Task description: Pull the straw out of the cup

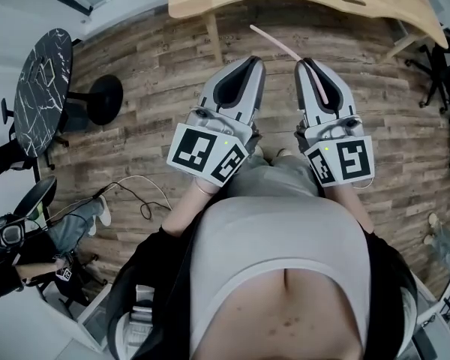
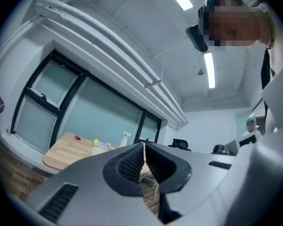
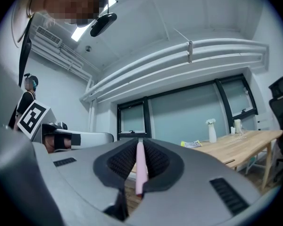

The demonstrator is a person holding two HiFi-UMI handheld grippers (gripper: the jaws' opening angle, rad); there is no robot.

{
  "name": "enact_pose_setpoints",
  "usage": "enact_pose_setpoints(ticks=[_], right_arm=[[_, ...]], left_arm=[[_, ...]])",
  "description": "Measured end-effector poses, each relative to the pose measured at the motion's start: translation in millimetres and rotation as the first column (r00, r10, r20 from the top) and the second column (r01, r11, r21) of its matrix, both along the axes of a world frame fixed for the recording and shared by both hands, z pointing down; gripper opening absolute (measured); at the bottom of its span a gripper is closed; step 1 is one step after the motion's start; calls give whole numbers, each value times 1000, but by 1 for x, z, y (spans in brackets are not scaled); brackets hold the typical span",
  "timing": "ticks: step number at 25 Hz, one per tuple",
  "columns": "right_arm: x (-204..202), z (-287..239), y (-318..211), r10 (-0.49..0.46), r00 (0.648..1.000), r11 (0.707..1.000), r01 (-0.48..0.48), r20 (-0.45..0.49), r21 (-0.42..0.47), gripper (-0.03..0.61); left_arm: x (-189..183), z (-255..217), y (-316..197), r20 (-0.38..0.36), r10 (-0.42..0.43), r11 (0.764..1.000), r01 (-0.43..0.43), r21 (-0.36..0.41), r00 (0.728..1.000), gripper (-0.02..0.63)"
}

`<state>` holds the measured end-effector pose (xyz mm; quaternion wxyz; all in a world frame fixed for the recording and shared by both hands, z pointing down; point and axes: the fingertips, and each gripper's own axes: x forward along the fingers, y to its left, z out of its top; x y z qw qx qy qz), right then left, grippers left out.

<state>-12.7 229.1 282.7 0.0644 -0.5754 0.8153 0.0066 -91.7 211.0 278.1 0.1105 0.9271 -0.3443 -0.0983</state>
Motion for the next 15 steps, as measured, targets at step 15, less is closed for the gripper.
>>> enact_pose_setpoints(ticks=[15], right_arm=[[2,0,4,14,1000,1000,-14,2,9,51]], left_arm=[[4,0,3,4,12,1000,-12,4,1000,14]])
